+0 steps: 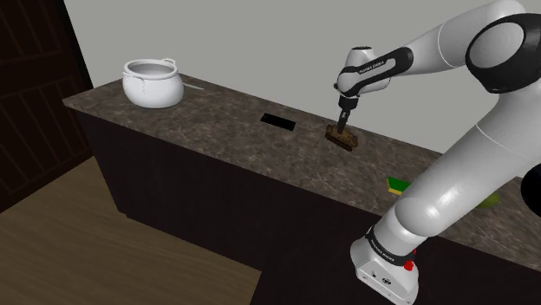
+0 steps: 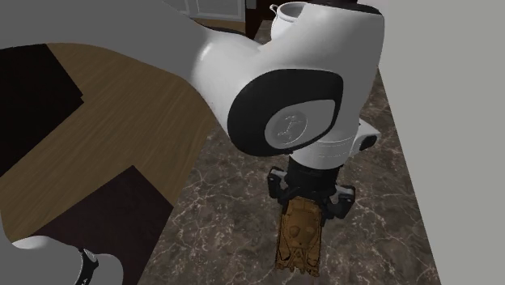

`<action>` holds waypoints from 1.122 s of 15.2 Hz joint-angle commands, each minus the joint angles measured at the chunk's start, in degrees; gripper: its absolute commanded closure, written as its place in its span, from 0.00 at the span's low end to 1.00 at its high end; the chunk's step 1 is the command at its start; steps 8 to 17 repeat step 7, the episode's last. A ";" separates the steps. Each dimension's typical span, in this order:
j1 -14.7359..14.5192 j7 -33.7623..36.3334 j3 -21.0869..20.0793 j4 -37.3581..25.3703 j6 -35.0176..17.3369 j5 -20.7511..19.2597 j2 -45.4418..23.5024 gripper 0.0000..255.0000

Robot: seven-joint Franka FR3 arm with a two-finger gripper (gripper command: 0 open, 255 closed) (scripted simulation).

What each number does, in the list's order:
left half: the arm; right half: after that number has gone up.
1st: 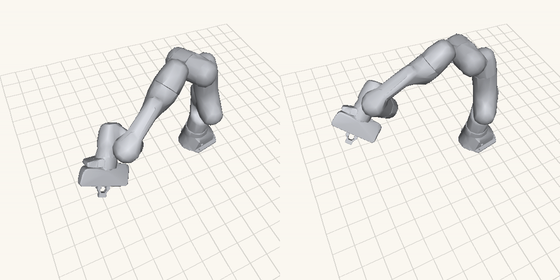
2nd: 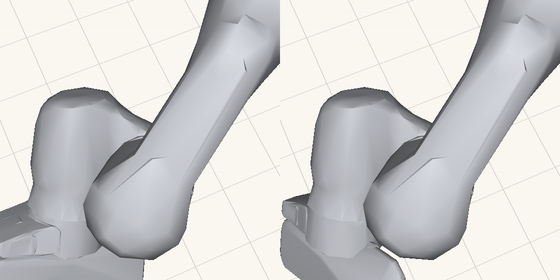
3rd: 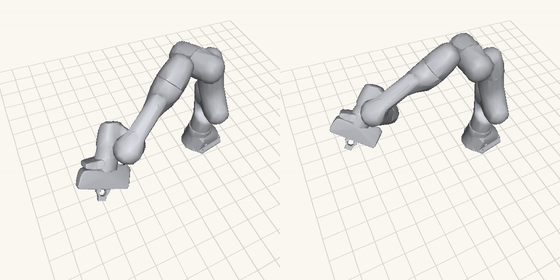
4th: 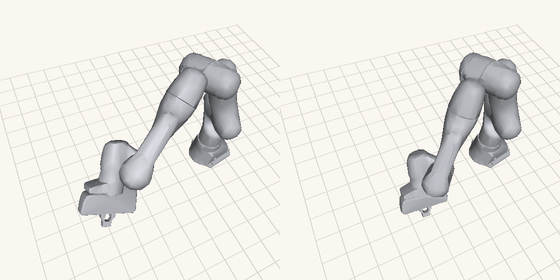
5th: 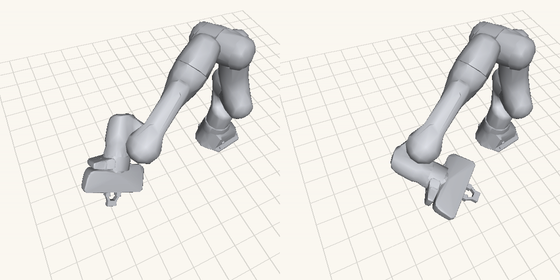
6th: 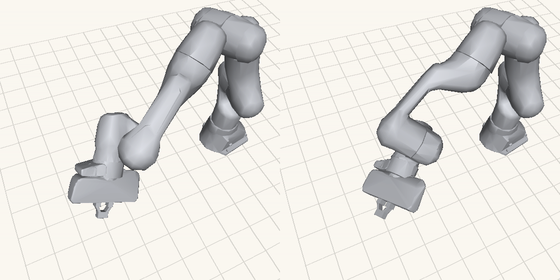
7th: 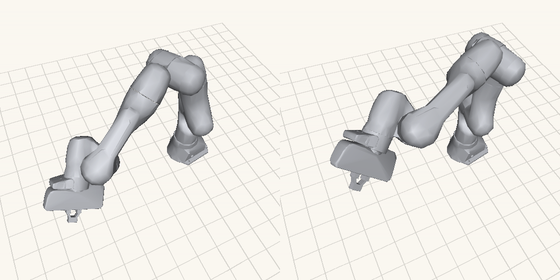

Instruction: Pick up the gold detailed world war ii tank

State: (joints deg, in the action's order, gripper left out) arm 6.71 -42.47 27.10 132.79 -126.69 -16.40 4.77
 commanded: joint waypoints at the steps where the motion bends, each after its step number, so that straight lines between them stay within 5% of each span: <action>1: 0.00 -0.12 -0.11 -0.77 1.74 -0.21 1.05 1.00; 17: -0.09 -0.27 -0.44 -2.46 5.10 -0.46 2.80 1.00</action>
